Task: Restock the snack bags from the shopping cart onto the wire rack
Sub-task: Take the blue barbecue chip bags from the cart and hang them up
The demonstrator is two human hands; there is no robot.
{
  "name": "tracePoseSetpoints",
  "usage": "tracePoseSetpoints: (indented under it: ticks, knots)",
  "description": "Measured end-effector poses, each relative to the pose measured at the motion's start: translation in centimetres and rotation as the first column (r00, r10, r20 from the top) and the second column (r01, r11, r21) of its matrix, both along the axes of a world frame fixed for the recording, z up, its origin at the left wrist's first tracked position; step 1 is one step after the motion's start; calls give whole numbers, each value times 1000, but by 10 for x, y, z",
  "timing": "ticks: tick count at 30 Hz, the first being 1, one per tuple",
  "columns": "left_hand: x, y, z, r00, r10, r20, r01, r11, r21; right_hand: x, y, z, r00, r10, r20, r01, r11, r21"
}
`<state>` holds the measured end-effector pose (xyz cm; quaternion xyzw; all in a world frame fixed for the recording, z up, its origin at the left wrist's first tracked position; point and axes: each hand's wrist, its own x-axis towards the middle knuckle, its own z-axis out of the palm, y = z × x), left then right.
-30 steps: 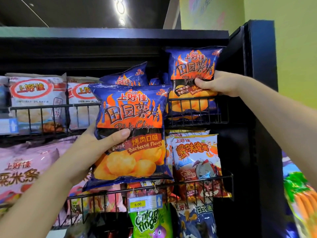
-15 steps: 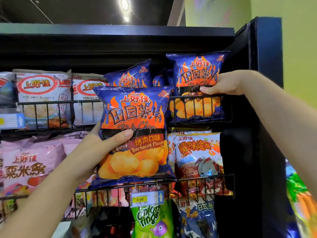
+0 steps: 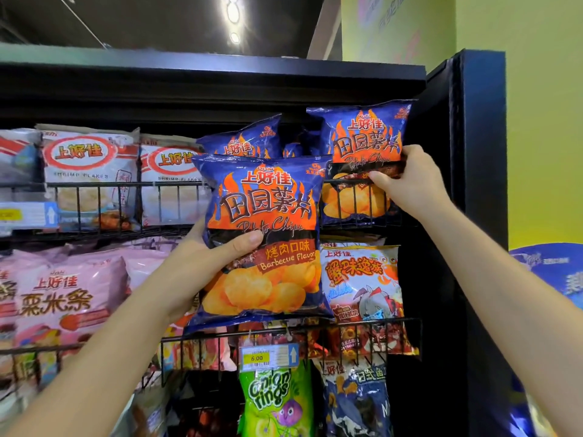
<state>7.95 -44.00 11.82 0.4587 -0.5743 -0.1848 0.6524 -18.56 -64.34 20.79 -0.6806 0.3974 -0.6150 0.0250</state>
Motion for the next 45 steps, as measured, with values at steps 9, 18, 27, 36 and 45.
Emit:
tracePoseSetpoints:
  ticks: [9, 18, 27, 36, 45]
  knots:
    - [1, -12, 32, 999, 29, 38, -27, 998, -56, 19, 51, -10, 995, 103, -19, -104, 983, -153]
    - [14, -25, 95, 977, 107, 187, -48, 955, -292, 69, 92, 14, 750, 647, -136, -637, 763, 110]
    - [49, -30, 166, 883, 209, 421, -75, 947, -313, 102, 75, 69, 760, 649, -34, -644, 745, -173]
    - [81, -73, 150, 871, 314, 378, -173, 916, -362, 133, 32, 58, 836, 539, -103, -549, 825, -136]
    - [73, -80, 144, 762, 321, 563, -301, 945, -132, 131, 24, 47, 906, 335, -257, -331, 942, 61]
